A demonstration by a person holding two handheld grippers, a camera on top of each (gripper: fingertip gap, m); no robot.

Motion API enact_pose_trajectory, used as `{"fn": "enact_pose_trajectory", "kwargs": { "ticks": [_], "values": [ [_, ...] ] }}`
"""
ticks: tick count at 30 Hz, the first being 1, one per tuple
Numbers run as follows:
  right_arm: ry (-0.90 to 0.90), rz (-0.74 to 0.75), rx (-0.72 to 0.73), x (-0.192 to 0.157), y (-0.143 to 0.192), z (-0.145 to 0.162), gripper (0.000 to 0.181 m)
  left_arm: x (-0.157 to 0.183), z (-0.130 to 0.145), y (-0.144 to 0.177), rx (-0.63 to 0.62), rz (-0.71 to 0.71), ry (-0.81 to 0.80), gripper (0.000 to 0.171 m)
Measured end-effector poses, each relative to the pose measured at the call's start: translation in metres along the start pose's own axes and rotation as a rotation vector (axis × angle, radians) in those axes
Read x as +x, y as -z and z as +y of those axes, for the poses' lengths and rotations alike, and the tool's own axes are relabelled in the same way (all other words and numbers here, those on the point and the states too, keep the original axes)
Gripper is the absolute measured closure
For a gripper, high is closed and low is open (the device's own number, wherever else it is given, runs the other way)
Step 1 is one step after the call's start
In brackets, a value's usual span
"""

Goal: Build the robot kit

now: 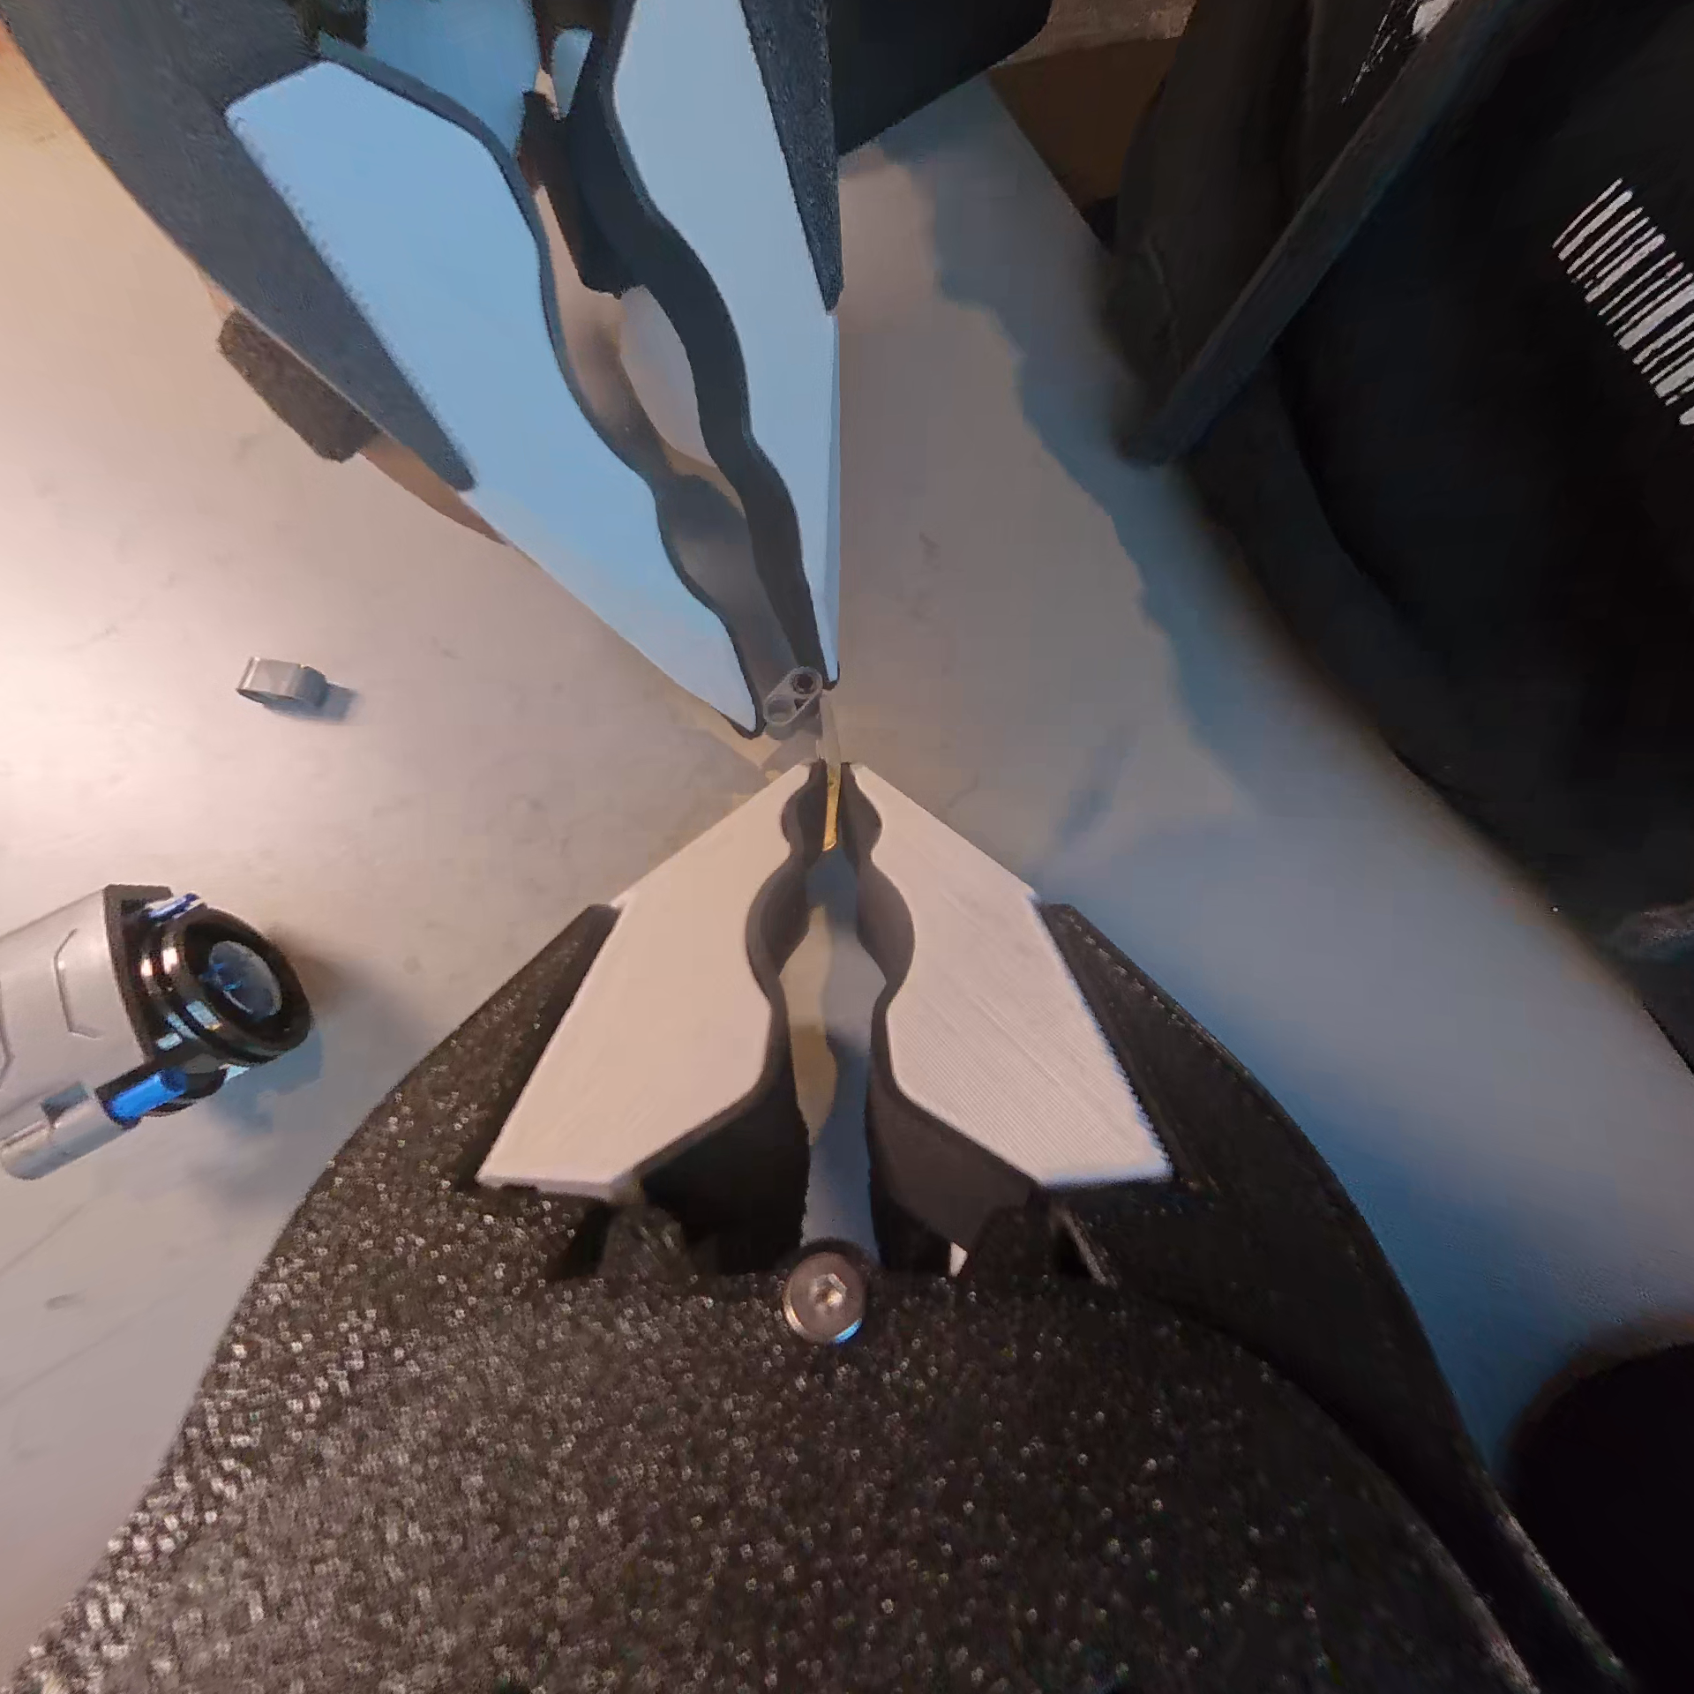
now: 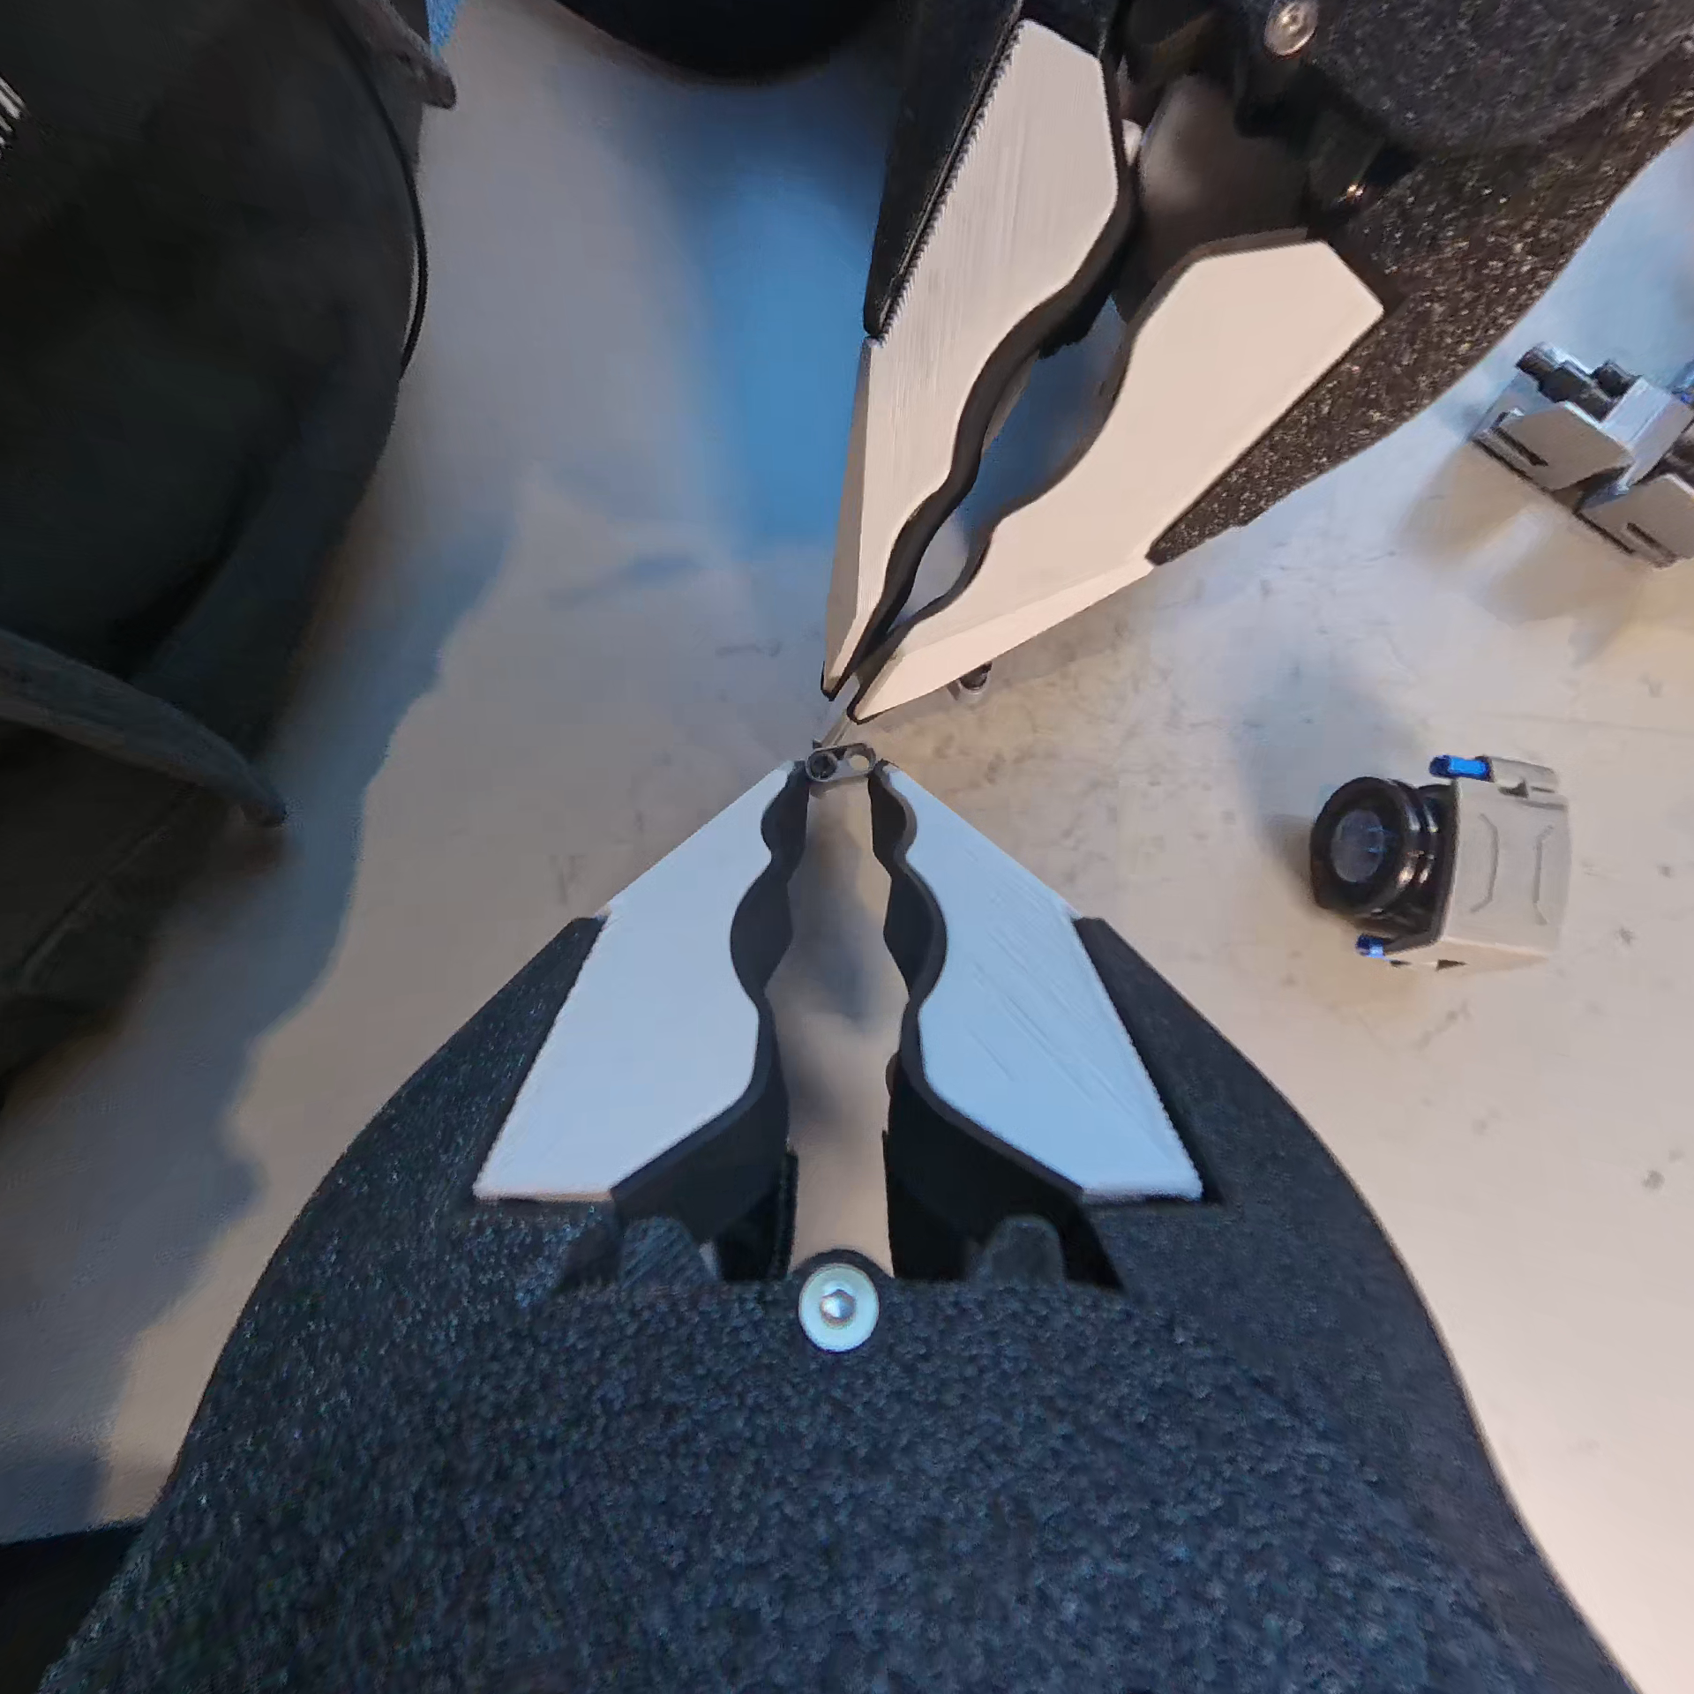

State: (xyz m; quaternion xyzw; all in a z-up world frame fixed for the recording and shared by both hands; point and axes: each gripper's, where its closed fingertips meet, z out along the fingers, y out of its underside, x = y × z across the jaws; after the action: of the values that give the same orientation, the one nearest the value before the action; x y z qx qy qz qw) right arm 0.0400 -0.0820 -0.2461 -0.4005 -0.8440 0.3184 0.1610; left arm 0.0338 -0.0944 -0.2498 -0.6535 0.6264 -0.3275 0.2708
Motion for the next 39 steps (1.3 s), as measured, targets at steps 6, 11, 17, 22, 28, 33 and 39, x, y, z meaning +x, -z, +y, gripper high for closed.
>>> {"fn": "enact_pose_trajectory", "kwargs": {
  "ticks": [6,11,17,22,28,33,39],
  "values": [
    [0.014,0.028,0.019,-0.002,0.003,-0.002,0.163,0.002,-0.001,-0.002,-0.007,-0.019,-0.003,0.169],
    [0.072,-0.035,0.012,-0.003,0.011,-0.013,0.156,0.002,-0.001,-0.003,-0.023,-0.032,-0.02,0.169],
    [0.118,-0.091,-0.108,-0.007,-0.001,-0.007,0.167,0.004,-0.002,-0.004,-0.033,-0.064,-0.028,0.169],
    [0.063,-0.052,-0.102,-0.007,-0.001,-0.006,0.168,0.004,-0.002,-0.004,-0.028,-0.079,-0.032,0.169],
    [-0.019,-0.036,-0.07,-0.006,-0.001,-0.006,0.168,0.003,-0.002,-0.004,-0.021,-0.09,-0.025,0.169],
    [-0.097,0.002,-0.058,-0.006,-0.001,-0.005,0.168,0.002,-0.002,-0.004,-0.027,-0.12,0.002,0.169],
    [-0.065,-0.03,-0.038,-0.007,-0.001,-0.006,0.168,0.004,-0.003,-0.005,-0.027,-0.102,0.024,0.169]
  ]
}}
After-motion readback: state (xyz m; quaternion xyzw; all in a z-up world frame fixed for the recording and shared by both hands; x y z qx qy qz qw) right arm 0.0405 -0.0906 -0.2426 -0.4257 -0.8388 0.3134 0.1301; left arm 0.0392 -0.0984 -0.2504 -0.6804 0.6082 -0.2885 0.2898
